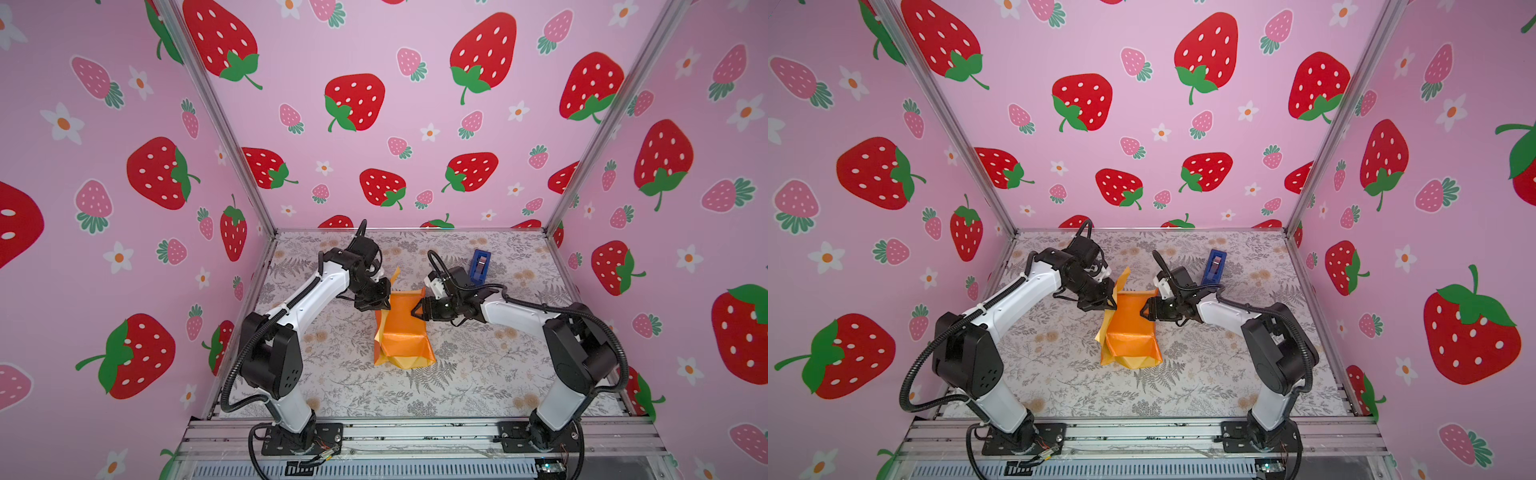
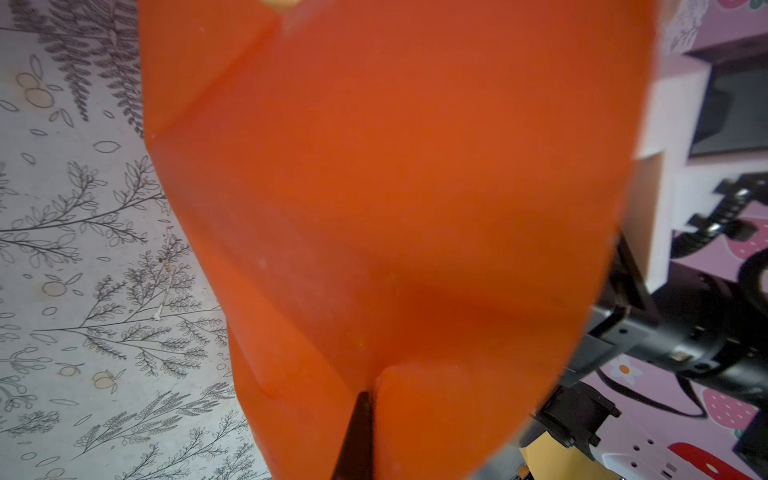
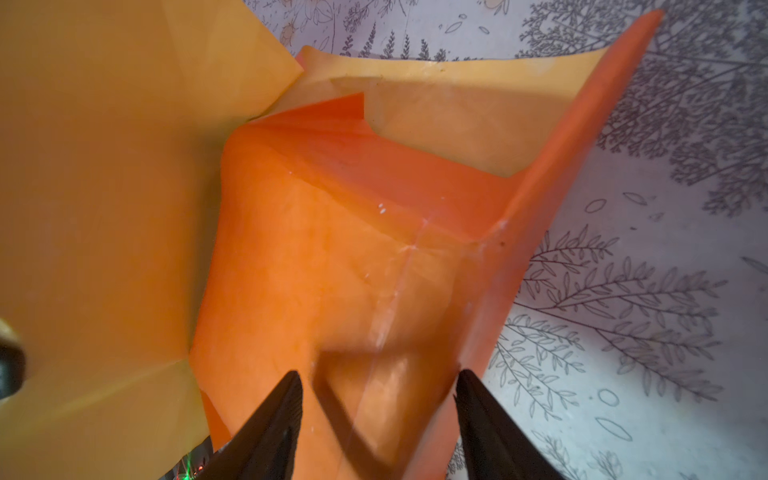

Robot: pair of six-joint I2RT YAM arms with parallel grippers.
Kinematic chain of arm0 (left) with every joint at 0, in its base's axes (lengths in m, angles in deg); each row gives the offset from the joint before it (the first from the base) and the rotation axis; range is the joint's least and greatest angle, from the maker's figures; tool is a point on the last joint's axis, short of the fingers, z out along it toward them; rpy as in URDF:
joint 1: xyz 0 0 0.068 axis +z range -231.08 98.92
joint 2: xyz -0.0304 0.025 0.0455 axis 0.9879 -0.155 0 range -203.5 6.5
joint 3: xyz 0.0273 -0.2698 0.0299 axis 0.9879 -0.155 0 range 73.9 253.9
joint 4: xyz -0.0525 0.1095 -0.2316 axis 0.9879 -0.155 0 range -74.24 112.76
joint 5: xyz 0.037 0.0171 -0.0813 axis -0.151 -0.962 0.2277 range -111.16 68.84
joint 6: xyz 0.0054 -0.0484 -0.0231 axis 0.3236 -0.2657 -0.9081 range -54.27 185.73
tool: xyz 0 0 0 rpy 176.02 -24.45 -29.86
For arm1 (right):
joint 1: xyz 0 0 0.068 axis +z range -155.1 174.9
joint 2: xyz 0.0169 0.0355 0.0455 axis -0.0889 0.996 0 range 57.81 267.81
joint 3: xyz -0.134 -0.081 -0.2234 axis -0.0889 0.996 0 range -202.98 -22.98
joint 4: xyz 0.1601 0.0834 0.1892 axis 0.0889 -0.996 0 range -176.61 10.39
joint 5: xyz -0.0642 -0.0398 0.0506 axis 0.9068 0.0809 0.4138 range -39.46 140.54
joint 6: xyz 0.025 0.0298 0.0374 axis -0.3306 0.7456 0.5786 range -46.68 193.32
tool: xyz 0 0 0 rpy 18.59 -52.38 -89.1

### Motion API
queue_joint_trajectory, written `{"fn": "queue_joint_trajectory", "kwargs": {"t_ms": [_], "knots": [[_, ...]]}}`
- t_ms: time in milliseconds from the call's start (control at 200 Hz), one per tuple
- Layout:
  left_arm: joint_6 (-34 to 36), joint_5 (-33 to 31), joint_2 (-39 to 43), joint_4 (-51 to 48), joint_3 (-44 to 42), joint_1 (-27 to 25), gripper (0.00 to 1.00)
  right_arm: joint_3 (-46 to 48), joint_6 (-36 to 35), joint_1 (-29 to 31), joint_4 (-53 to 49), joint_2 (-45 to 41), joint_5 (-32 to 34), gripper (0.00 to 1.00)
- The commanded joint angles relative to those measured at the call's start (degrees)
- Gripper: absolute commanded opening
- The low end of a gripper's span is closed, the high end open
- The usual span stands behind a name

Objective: Wrap the gift box in paper

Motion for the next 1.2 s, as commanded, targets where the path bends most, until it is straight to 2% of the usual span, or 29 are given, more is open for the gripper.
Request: {"fn": "queue_joint_trajectory", "kwargs": {"t_ms": [0,280,510,740,815,996,1196], "knots": [[0.6,-1.1,2.0,-2.5,2.5,0.3,0.05,-2.2,-2.8,1.5,-4.7,1.6,4.6,0.64],[0.2,-0.2,2.4,-3.2,3.9,0.3,0.05,-3.0,-4.5,3.1,-6.9,3.3,7.9,0.7],[-0.2,2.1,1.8,-2.3,3.4,0.3,0.05,-3.6,-4.9,3.4,-7.4,3.8,8.5,0.71],[2.1,-4.2,2.2,-6.5,4.0,0.5,0.05,-3.8,-5.0,3.6,-8.1,2.9,10.4,0.74],[2.3,-4.5,3.3,-6.3,2.9,1.3,0.05,-3.8,-5.2,3.6,-8.5,2.7,10.9,0.74],[1.5,-2.6,5.5,-4.8,1.2,3.1,0.05,-3.9,-5.7,3.7,-9.1,2.6,11.5,0.75],[-0.6,3.0,4.7,-1.5,0.9,2.9,0.04,-4.1,-5.9,3.9,-9.3,2.9,11.7,0.76]]}}
